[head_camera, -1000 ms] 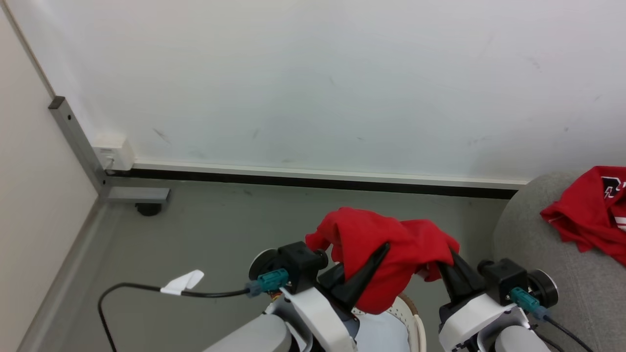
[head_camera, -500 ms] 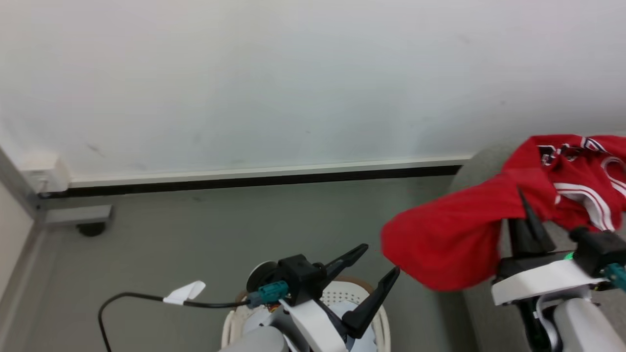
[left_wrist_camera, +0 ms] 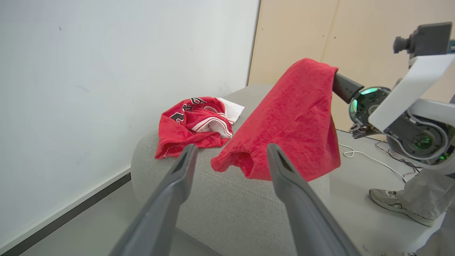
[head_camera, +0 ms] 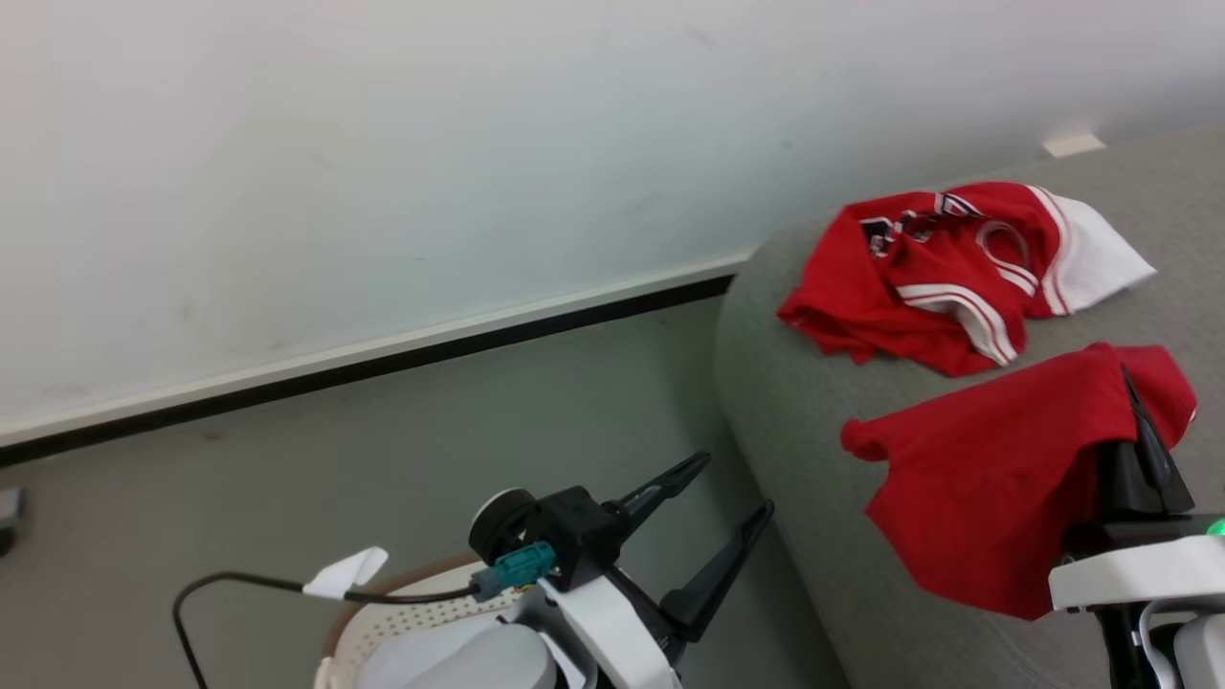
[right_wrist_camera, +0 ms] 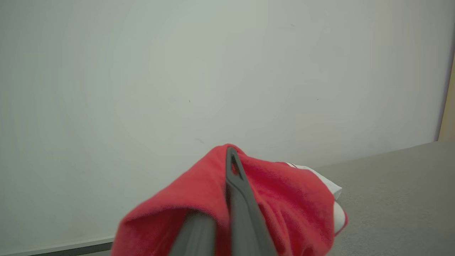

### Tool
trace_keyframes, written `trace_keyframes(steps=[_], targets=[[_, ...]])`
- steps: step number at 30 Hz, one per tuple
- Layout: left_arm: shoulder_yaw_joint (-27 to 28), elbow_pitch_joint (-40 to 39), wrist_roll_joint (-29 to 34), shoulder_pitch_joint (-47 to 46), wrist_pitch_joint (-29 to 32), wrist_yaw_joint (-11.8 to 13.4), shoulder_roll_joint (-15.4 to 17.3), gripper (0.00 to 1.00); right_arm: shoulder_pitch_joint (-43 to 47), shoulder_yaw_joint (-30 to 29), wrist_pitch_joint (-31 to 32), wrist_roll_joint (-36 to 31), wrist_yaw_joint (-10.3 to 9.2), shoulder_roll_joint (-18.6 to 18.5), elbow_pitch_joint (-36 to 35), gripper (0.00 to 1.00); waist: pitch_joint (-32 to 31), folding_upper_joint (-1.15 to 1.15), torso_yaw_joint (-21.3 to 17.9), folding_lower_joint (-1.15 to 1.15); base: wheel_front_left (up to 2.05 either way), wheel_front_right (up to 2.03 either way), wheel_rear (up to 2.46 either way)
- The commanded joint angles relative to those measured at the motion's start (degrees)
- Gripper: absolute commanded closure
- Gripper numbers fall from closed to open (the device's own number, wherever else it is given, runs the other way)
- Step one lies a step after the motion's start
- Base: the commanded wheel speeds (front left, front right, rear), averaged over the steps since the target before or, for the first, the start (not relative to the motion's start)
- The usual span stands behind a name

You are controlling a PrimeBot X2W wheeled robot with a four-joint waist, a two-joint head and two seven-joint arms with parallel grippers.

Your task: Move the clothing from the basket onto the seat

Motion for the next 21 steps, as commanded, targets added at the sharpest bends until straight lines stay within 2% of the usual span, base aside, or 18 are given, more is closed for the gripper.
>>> trace_keyframes(steps=[1, 10, 16, 21], targets=[[0.6, -0.2, 1.2, 1.0, 0.0, 0.0, 0.2, 0.0, 0.9, -0.2, 0.0, -0.7, -0.13, 0.2, -0.6, 1.0, 0.8, 0.0, -3.2, 0.0, 0.0, 0.0, 0.0], [3.2, 0.3, 4.4, 2.8, 0.0, -0.7, -0.7, 0.0, 2.9, 0.1, 0.0, -0.3, -0.13, 1.8, -1.1, 1.0, 0.7, 0.0, -8.0, 0.0, 0.0, 0.0, 0.0], [4.6, 0.9, 5.8, 3.3, 0.0, -1.4, -1.5, 0.0, 1.5, 0.3, 0.0, -0.5, -0.13, 0.7, -0.9, 1.0, 1.0, 0.0, -8.5, 0.0, 0.0, 0.0, 0.0], [5.8, 1.2, 7.4, 2.6, 0.0, -1.7, -1.4, 0.0, -2.8, 0.8, 0.0, 0.5, -0.13, -1.1, -0.4, 1.0, 3.7, 0.0, -7.8, 0.0, 0.0, 0.0, 0.0]])
